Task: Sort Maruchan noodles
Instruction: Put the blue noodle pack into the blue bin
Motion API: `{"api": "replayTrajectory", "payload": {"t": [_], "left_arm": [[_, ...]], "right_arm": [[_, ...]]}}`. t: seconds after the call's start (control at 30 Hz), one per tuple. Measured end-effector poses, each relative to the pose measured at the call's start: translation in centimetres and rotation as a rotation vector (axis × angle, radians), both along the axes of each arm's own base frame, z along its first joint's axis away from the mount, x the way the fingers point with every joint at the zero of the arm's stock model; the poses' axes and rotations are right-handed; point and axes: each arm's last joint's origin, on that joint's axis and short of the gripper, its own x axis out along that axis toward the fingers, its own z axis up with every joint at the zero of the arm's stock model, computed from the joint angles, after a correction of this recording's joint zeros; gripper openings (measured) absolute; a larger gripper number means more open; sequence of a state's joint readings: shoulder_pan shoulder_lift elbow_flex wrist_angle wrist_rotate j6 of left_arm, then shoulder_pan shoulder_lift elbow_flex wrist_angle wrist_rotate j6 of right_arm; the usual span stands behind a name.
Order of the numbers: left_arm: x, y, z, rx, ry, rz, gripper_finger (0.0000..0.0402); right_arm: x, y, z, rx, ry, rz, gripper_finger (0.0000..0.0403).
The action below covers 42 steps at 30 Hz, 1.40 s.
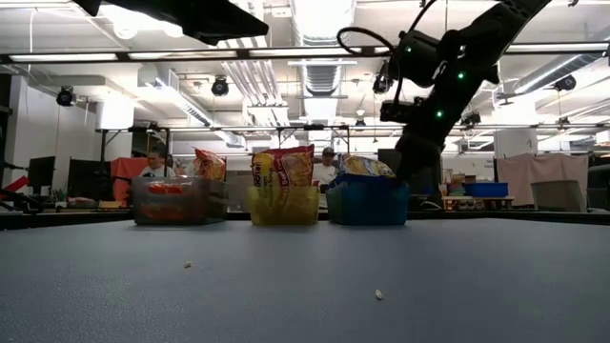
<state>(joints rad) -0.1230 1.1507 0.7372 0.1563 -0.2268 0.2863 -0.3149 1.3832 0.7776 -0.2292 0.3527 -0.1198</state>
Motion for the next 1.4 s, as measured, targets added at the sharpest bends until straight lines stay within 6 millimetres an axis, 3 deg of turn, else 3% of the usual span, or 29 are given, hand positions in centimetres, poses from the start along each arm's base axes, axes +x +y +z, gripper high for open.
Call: {"api": "replayTrajectory", "payload": {"t": [0.53,0.77,1.0,1.4], "left_arm": [[0.0,0.0,0.0,0.0,0.0,0.0,0.0],[0.0,0.0,0.0,0.0,0.0,0.0,0.0],[0.0,0.0,0.0,0.0,-0.001,0.0,0.0],[0.0,0.0,0.0,-0.008,-0.002,0.002,0.0]], "right_arm": [[0.2,-0.5,1.4,-0.092,-0.039,-0.026,0.0012],[1.3,-0.5,2.0,0.004,-0.216,0.055,0.0012],[1.9,-1.4,1.4,-0.031,-0.262,0.028,0.0012],[2.7,-1.8,-1.0,-0.024,-0.186,0.018,0.0012]]}}
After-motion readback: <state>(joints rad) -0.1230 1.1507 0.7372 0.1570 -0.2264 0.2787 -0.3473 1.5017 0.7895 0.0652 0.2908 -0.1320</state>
